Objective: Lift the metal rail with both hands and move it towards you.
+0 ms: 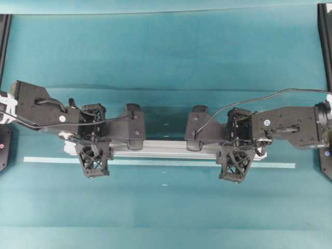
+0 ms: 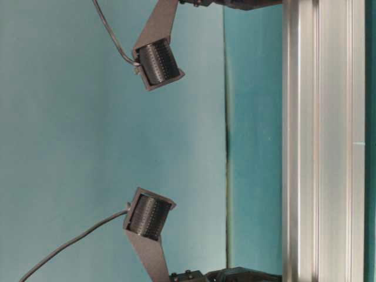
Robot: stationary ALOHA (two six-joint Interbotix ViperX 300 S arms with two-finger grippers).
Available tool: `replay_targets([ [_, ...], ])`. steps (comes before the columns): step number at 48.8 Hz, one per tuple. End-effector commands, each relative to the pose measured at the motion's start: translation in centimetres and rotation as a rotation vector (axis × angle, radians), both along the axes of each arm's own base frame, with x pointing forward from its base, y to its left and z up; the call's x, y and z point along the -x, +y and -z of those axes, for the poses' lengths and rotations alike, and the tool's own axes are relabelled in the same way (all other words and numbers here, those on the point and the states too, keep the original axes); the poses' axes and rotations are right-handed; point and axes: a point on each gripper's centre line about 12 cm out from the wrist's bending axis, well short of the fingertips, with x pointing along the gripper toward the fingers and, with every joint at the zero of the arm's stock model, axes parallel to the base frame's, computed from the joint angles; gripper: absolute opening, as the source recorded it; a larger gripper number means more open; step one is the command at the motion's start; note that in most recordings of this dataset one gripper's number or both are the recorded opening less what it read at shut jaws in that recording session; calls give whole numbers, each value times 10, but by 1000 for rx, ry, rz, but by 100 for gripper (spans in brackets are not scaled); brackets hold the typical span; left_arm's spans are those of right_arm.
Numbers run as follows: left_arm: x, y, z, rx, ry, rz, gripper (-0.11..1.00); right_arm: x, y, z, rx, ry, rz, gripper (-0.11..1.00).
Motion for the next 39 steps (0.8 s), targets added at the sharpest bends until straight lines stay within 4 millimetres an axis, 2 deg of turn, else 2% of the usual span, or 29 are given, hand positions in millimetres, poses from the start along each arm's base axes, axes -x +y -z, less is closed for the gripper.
replay_targets([
  [1, -6, 4, -8, 22, -41, -76, 29, -5, -4, -3, -7, -32, 34, 40],
  [39, -4, 1, -3, 35, -60, -104, 29, -7, -4, 7, -5, -41, 36, 41],
])
